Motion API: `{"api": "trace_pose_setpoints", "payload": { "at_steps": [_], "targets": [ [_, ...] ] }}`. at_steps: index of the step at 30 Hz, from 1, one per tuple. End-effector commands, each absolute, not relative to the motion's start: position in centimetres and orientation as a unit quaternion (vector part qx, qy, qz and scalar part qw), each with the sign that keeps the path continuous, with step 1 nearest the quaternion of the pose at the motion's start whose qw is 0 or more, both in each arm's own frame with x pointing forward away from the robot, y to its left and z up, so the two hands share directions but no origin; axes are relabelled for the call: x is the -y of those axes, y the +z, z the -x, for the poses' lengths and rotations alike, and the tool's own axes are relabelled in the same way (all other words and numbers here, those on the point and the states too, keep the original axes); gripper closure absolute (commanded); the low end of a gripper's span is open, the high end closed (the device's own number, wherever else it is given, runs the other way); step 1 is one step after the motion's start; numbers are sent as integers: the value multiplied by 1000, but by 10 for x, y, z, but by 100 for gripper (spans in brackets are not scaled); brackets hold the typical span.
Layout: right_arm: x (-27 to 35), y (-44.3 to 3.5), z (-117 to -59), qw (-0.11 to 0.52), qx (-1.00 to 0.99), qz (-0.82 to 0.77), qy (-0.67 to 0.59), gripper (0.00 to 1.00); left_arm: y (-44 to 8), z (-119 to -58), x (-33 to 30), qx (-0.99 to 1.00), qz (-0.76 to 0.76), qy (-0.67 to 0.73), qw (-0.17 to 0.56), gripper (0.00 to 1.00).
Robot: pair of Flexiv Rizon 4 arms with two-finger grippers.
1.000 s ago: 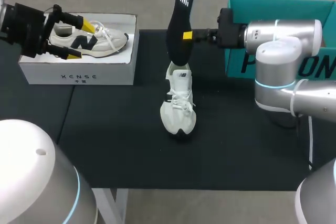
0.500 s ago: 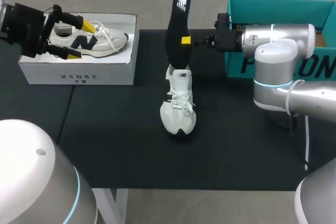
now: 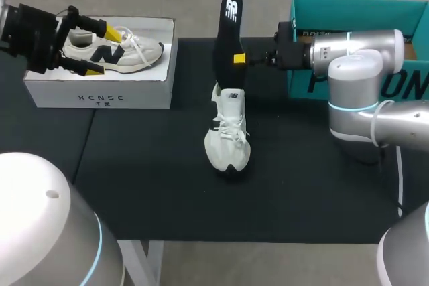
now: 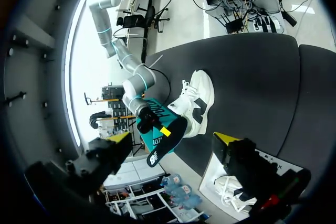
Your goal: Take the shoe out of the shoebox, open the shoe tongue, remove and reinsert the insole, then place the shoe into the shoebox
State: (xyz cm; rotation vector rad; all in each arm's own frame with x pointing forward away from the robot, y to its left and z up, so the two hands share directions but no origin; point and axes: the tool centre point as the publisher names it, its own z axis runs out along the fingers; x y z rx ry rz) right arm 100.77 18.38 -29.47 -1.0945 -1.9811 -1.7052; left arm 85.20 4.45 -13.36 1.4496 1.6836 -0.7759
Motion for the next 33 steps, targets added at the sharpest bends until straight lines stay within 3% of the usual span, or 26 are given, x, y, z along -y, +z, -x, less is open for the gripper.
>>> {"api": "trace_pose_setpoints", "payload": {
  "at_steps": [1, 19, 33],
  "targets": [
    [-184, -281, -994, 140, 688, 396, -591, 100, -134, -852, -44, -661, -569, -303, 383, 0],
    [-198, -285, -988, 125, 681, 404, -598, 100, -134, -852, -44, -661, -569, -303, 383, 0],
    [-190, -315, -972, 136, 688, 430, -568, 100, -134, -852, -44, -661, -569, -303, 383, 0]
  ]
}}
